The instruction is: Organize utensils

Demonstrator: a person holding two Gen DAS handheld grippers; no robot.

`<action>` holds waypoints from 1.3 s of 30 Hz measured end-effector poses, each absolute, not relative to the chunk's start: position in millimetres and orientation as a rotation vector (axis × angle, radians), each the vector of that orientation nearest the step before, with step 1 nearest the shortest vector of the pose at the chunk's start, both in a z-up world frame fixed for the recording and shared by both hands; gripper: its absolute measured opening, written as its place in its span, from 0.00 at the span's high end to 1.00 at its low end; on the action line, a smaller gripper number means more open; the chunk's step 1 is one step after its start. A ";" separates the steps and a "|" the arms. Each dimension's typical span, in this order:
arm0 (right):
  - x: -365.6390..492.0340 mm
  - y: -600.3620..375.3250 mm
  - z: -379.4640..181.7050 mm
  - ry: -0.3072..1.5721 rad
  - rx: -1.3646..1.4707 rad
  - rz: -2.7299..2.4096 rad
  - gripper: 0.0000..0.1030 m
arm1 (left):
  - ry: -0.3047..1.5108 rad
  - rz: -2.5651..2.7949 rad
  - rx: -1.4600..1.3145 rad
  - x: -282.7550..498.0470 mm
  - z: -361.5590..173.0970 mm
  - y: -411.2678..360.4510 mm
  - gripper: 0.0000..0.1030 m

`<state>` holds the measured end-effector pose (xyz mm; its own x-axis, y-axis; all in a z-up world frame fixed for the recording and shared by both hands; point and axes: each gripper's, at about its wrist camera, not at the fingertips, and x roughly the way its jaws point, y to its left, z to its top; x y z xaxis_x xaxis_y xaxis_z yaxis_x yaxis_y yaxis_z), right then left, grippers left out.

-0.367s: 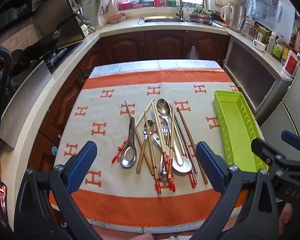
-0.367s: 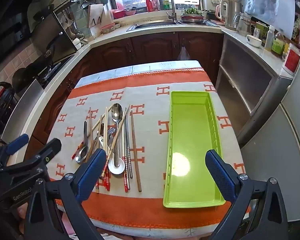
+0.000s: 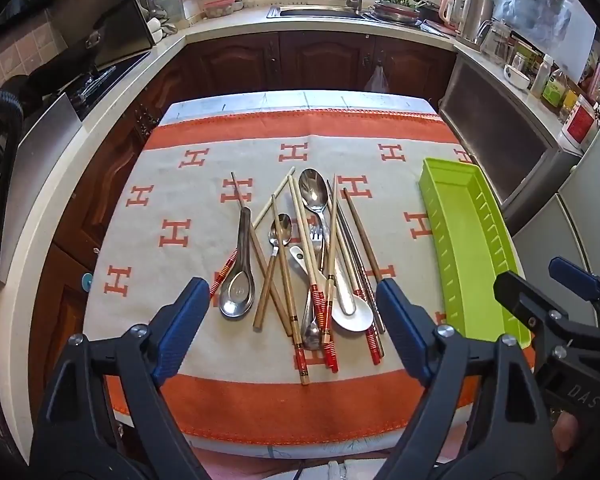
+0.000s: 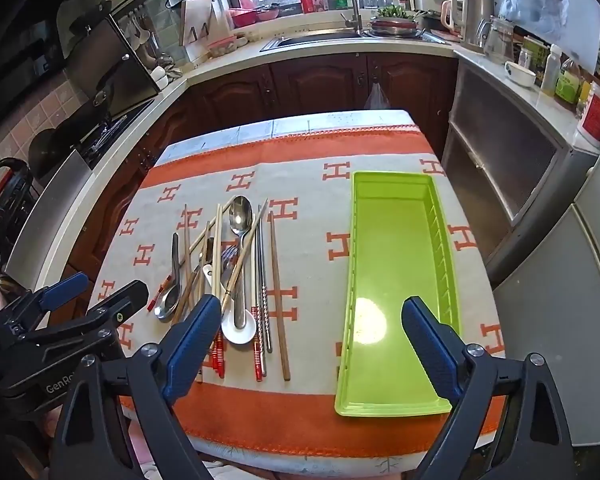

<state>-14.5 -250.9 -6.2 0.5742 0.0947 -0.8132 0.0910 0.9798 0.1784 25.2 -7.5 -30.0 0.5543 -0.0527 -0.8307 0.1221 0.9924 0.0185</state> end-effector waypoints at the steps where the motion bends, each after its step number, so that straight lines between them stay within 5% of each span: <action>1: -14.1 -246.1 -6.7 0.965 0.210 0.003 0.10 | 0.974 -0.104 0.075 25.1 -29.2 -6.7 0.19; 39: -12.4 -211.7 -9.0 0.972 0.187 0.048 0.11 | 0.976 -0.112 0.048 22.8 -26.2 2.7 0.19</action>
